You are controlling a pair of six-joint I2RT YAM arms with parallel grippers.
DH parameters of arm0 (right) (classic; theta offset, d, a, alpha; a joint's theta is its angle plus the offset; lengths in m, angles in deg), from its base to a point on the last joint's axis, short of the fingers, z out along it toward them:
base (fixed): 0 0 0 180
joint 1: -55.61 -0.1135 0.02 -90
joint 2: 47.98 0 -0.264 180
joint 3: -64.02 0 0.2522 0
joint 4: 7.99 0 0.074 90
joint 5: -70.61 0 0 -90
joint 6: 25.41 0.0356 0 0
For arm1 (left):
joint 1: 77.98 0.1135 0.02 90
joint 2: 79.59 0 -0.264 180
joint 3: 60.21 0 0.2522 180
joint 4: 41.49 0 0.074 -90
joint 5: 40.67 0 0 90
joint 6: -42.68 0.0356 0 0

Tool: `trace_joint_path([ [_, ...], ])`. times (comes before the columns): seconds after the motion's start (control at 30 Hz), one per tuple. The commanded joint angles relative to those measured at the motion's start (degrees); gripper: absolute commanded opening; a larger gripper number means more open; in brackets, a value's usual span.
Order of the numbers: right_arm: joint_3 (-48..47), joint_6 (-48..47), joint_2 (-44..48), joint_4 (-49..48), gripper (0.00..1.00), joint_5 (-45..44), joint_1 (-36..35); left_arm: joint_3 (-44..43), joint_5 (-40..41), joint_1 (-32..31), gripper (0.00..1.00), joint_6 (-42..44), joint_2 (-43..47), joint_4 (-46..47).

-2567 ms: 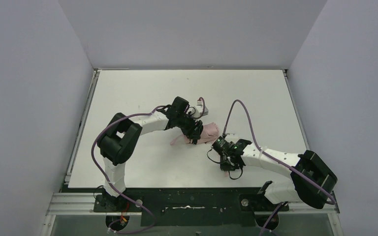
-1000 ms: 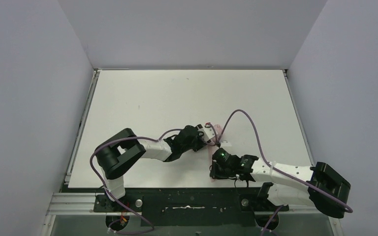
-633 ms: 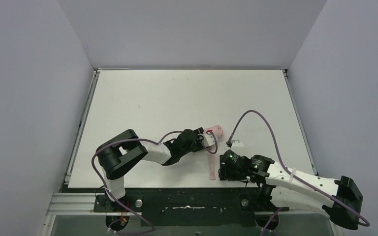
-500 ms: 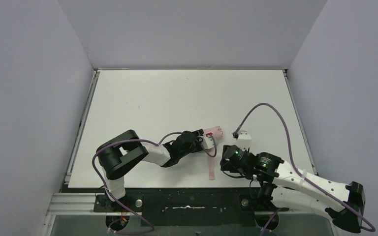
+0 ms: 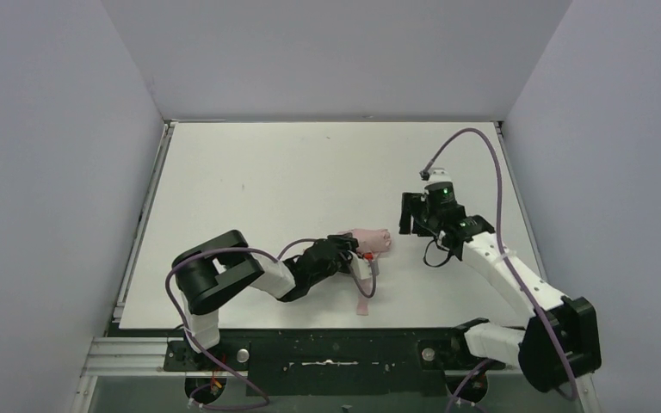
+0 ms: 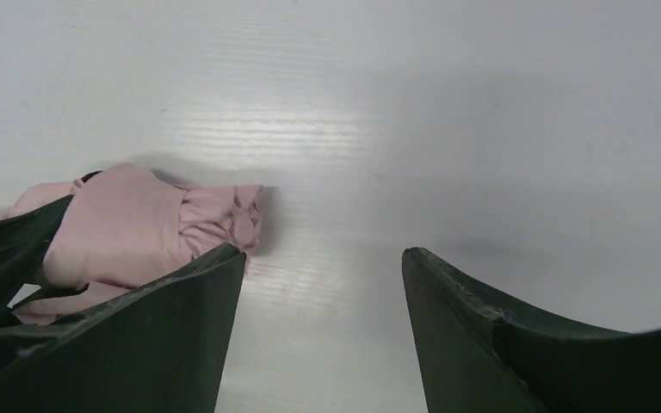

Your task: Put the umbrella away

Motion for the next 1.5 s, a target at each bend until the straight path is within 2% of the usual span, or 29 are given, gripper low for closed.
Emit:
trace_joint_path([
  [0.0, -4.79, -20.74, -7.58, -16.41, 0.69, 22.89, 2.58, 3.22, -2.65, -1.57, 0.0, 5.45, -1.64, -5.43],
  [0.13, -12.38, -29.21, -17.46, -11.75, 0.71, 35.99, 3.24, 4.33, -0.76, -4.25, 0.0, 8.87, -2.58, -3.51],
  [0.2, -16.99, -36.45, -22.36, -4.91, 0.72, 42.0, 3.08, 4.93, -0.42, -5.04, 0.0, 9.93, -2.91, -2.44],
  [0.37, -25.51, -50.4, -28.56, 10.71, 0.75, 47.52, 3.28, 5.81, -0.65, -5.55, 0.0, 11.35, -3.25, -1.35],
  [0.57, -28.96, -60.89, -31.96, 22.58, 0.75, 51.5, 3.88, 6.18, -0.74, -5.81, 0.0, 12.17, -4.13, -0.41],
  [1.13, -28.62, -64.48, -42.32, 25.51, 0.71, 52.41, 0.19, 6.45, -0.21, -6.21, 0.0, 13.4, -4.2, -1.73],
  [1.27, -28.44, -64.06, -44.36, 25.56, 0.63, 50.96, -0.53, 6.29, 0.38, -6.19, 0.0, 12.71, -4.18, -1.65],
  [1.37, -27.68, -62.71, -45.53, 24.34, 0.52, 48.35, -1.2, 6.1, 1.43, -6.19, 0.01, 11.72, -3.51, -1.34],
  [1.43, -26.77, -61.6, -45.78, 22.9, 0.46, 46.29, -1.61, 5.94, 2.13, -6.19, 0.08, 10.11, -2.13, -1.5],
  [1.47, -26.22, -60.78, -45.67, 21.65, 0.42, 45.19, -1.76, 5.93, 2.52, -6.2, 0.15, 8.92, -1.07, -1.54],
])
